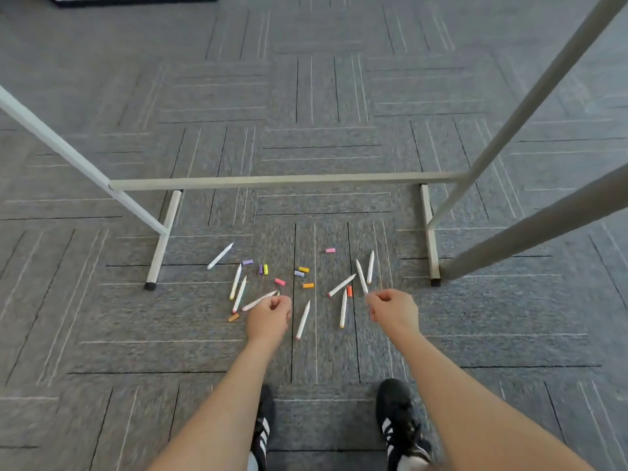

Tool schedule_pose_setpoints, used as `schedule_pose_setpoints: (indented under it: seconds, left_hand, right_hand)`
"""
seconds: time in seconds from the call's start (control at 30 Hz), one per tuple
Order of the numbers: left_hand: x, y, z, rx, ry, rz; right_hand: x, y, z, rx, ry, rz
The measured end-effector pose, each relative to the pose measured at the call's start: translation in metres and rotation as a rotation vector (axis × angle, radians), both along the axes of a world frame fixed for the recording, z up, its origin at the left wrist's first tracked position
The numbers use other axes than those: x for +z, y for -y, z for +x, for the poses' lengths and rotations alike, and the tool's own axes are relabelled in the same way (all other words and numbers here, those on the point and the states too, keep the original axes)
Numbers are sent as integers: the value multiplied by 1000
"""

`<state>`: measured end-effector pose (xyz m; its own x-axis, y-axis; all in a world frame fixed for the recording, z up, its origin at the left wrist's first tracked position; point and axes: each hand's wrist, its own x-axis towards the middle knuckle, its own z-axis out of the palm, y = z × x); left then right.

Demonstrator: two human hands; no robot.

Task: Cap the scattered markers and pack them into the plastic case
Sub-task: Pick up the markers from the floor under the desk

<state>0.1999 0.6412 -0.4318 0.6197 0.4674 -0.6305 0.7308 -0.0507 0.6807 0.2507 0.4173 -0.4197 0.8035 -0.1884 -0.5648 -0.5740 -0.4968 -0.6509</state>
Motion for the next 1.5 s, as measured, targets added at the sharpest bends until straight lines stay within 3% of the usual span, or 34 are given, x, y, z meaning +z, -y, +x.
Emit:
schedule_pose_setpoints:
  seconds: [0.13, 0.4, 0.63, 0.8, 1.0, 1.27, 1.5]
  left_hand:
    - [-67, -5, 30, 44, -62, 0]
    - [-178, 5, 70, -150, -62, 102]
    - [-252, 4, 57, -326, -152, 321]
    - [-265, -5, 57, -517, -169, 448]
    - [-268, -11, 64, -785, -175, 606]
    - [-243, -46, 79, -549, 27, 594]
    - [-265, -106, 78, -555, -194, 625]
  right_hand:
    - [-69, -16, 23, -15, -69, -13]
    - [-183, -29, 51, -200, -161, 128]
    - [-268, -43, 50, -55, -159, -124]
    - [-284, -49, 53, 46, -133, -306]
    - [-283, -59, 62, 63, -150, -300]
    - [-275, -83, 75, -10, -67, -149]
    - [-291, -97, 98, -79, -124, -146]
